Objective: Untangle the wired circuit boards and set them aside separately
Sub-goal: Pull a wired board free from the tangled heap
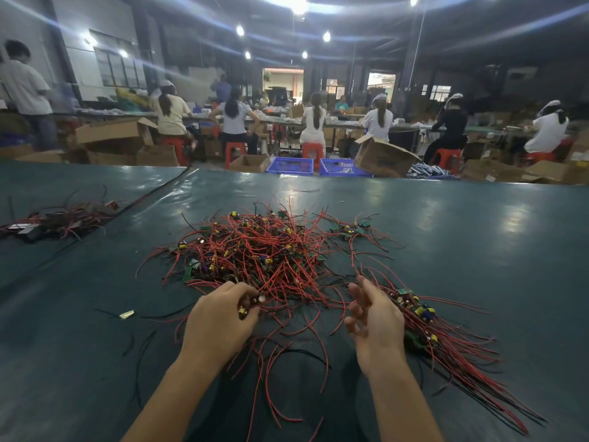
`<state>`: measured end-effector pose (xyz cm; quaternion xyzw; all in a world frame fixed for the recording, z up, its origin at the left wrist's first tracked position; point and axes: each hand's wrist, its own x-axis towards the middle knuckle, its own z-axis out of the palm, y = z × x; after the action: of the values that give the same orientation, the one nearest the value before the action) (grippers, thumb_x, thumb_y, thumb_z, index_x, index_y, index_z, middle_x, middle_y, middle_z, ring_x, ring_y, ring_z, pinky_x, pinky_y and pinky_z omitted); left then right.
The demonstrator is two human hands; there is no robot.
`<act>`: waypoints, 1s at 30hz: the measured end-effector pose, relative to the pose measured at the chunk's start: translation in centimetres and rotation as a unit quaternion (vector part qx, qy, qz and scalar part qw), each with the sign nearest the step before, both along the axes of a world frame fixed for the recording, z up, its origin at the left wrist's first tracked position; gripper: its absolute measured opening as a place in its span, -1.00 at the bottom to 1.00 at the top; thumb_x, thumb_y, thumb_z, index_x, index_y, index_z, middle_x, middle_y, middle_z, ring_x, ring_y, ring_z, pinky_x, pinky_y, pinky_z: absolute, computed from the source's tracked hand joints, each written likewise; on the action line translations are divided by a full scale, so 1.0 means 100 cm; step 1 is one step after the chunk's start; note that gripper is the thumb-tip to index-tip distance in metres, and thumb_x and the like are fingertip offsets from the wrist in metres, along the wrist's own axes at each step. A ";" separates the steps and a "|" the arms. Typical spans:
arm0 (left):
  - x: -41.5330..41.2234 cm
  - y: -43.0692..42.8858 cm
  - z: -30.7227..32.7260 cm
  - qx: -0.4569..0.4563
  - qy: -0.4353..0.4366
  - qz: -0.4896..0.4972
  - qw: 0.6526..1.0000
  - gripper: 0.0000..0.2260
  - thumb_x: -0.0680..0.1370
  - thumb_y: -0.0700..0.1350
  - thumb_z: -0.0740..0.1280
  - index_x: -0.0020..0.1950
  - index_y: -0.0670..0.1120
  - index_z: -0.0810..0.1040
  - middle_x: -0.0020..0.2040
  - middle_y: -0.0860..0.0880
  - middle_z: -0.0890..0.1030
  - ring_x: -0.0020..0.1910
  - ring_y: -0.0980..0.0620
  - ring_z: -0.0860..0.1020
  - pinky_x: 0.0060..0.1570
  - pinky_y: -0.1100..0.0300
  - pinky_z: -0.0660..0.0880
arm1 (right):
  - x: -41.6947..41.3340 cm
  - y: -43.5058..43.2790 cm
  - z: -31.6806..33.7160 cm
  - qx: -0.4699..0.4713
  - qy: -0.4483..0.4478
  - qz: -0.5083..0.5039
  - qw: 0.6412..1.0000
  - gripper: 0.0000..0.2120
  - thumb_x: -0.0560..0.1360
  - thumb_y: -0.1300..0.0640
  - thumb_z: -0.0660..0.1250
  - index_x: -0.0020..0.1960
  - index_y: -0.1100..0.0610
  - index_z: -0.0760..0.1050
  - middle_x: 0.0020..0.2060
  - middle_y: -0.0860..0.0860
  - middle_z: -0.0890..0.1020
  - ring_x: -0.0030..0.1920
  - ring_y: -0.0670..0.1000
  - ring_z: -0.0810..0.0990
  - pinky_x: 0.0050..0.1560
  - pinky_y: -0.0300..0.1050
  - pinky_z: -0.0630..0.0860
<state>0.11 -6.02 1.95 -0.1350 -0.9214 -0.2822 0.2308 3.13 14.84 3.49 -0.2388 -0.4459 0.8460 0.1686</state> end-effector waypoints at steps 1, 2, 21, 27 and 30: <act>0.002 0.002 0.003 0.021 0.047 -0.004 0.999 -0.87 0.45 -0.10 0.47 -0.02 0.02 0.62 -0.17 0.15 0.55 -0.22 0.11 0.53 -0.14 0.11 0.53 | 0.001 -0.003 0.001 0.028 0.021 0.018 0.999 -0.87 0.58 0.12 0.33 -0.07 0.11 0.64 -0.38 -0.05 0.65 -0.49 -0.15 0.45 -0.55 -0.30 0.35; 0.004 0.004 0.006 0.038 0.090 -0.007 0.995 -0.85 0.43 -0.13 0.49 -0.02 -0.01 0.63 -0.18 0.14 0.57 -0.23 0.12 0.53 -0.16 0.11 0.54 | 0.002 -0.006 0.001 0.060 0.045 0.027 0.997 -0.81 0.58 0.09 0.33 -0.13 0.14 0.65 -0.41 -0.03 0.63 -0.51 -0.15 0.44 -0.56 -0.30 0.33; 0.018 0.019 0.010 0.108 0.268 -0.113 0.951 -0.79 0.49 -0.05 0.33 0.12 0.01 0.51 -0.18 0.04 0.69 -0.32 0.15 0.64 -0.41 0.20 0.59 | 0.016 -0.054 0.000 0.311 0.172 0.128 0.926 -0.85 0.46 -0.03 0.42 -0.22 -0.01 0.69 -0.36 0.02 0.67 -0.41 -0.01 0.51 -0.36 -0.03 0.51; 0.015 0.021 0.007 0.120 0.262 -0.149 0.946 -0.82 0.51 -0.11 0.35 0.06 -0.14 0.62 -0.07 0.11 0.63 -0.22 0.20 0.63 -0.30 0.20 0.61 | 0.019 -0.054 0.006 0.201 0.126 0.209 0.949 -0.54 0.44 -0.23 0.27 -0.14 0.14 0.69 -0.32 0.12 0.67 -0.44 -0.05 0.54 -0.51 -0.27 0.39; 0.017 0.023 0.004 0.127 0.242 -0.176 0.946 -0.83 0.52 -0.11 0.35 0.07 -0.13 0.62 -0.06 0.09 0.66 -0.17 0.21 0.63 -0.25 0.19 0.60 | 0.015 -0.054 0.004 0.153 0.081 0.231 0.957 -0.50 0.41 -0.27 0.30 -0.02 0.16 0.67 -0.16 0.14 0.72 -0.29 0.03 0.64 -0.31 -0.10 0.51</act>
<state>1.77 -3.67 2.40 -0.3290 -0.7559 -0.3917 0.4086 4.59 9.48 3.88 -0.0311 -0.5981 0.7999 0.0387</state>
